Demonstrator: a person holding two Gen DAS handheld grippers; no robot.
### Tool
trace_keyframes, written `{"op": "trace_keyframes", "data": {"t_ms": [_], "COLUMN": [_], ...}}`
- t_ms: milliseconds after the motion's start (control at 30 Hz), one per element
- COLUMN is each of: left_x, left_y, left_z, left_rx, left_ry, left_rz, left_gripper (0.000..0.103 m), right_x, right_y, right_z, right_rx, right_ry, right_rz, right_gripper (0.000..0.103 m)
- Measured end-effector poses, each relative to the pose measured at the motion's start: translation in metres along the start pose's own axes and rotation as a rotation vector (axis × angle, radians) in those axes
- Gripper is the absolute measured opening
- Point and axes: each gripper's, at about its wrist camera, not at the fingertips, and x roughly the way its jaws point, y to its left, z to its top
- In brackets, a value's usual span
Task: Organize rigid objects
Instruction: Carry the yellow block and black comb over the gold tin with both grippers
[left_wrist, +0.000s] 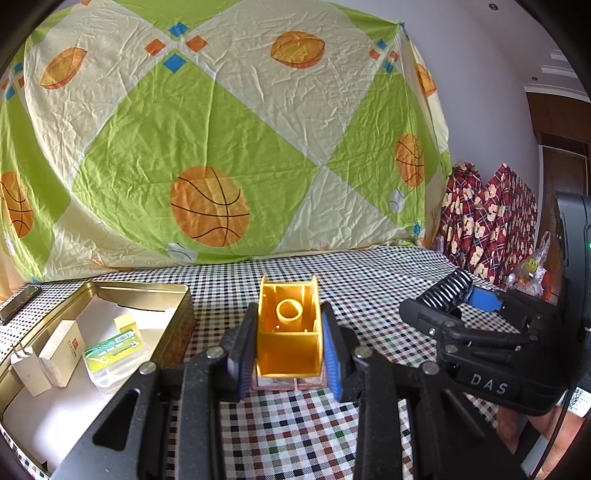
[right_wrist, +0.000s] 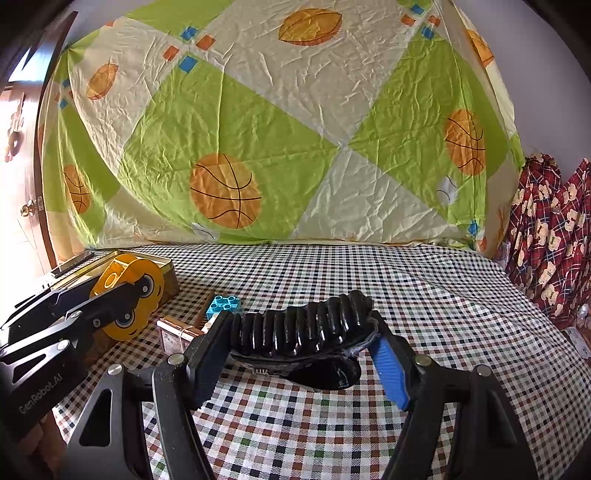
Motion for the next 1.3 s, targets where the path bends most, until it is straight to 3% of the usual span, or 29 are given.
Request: {"op": "trace_keyframes", "data": {"t_ms": [1300], "left_x": [-0.020], "left_y": [0.033], "left_z": [-0.003], "left_rx": [-0.057], "left_ry": [-0.043], "left_rz": [0.064], "left_gripper": [0.030], "right_x": [-0.010], "right_y": [0.041], "right_z": [0.000], "right_rx": [-0.050], "right_ry": [-0.075], "right_rz": [0.139], "right_gripper": [0.073]}}
